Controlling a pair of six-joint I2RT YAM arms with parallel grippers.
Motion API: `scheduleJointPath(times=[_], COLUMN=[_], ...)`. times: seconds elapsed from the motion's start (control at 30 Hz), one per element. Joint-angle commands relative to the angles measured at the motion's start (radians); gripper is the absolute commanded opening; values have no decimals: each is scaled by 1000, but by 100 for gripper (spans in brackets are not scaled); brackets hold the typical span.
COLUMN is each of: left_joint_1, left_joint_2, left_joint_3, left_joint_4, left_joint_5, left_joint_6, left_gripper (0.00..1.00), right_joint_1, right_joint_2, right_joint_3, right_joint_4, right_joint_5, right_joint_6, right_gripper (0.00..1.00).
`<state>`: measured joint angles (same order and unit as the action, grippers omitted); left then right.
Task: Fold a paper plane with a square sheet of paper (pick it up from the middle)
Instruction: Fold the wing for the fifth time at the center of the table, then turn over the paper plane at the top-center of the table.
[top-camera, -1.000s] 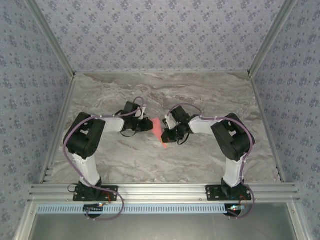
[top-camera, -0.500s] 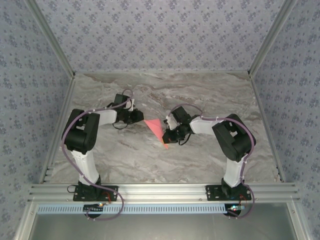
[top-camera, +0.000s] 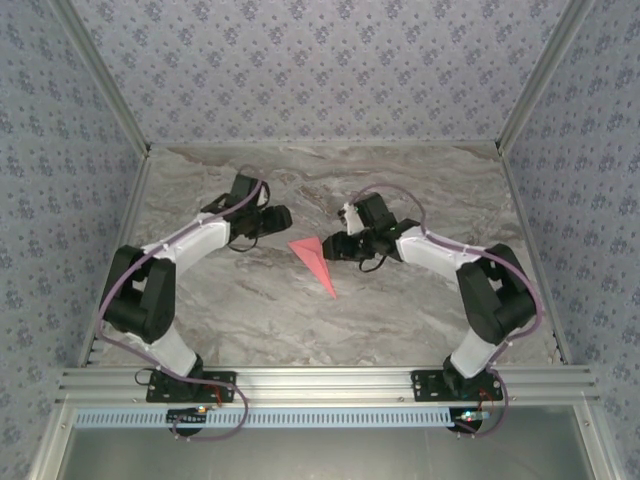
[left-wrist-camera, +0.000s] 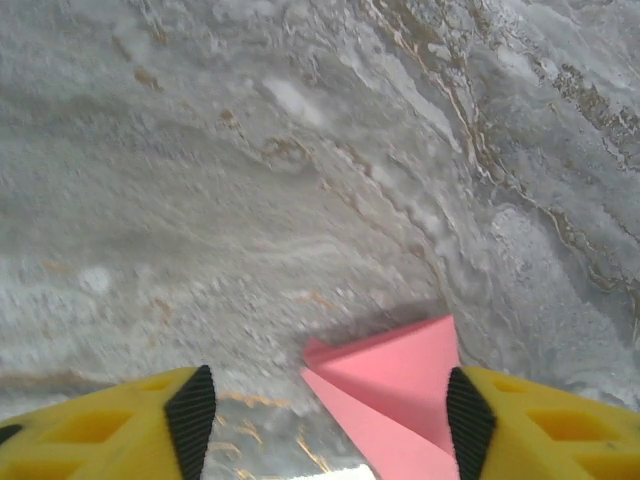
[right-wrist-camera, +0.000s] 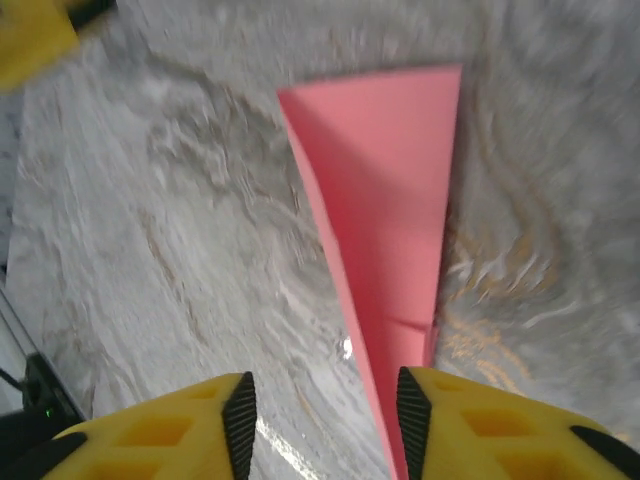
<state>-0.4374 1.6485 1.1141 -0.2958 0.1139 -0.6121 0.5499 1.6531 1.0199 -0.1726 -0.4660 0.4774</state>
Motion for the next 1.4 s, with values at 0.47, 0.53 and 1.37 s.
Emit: scheduleJointPath(times=[0.47, 0.53, 1.37], left_joint_1=[-334, -336, -311], left_joint_2=[277, 305, 181], left_joint_3=[345, 375, 184], left_joint_4=[-455, -479, -332], left_joint_5=[-259, -248, -245], left_joint_6=[-291, -309, -474], left_gripper=[97, 97, 13], right_joint_1=[-236, -248, -264], right_joint_2=[-77, -72, -45], right_joint_3=[-121, -124, -106], right_joint_4=[7, 8, -1], right_joint_5=[281, 270, 210], right_joint_6=[-6, -1, 10], right_gripper=[82, 82, 77])
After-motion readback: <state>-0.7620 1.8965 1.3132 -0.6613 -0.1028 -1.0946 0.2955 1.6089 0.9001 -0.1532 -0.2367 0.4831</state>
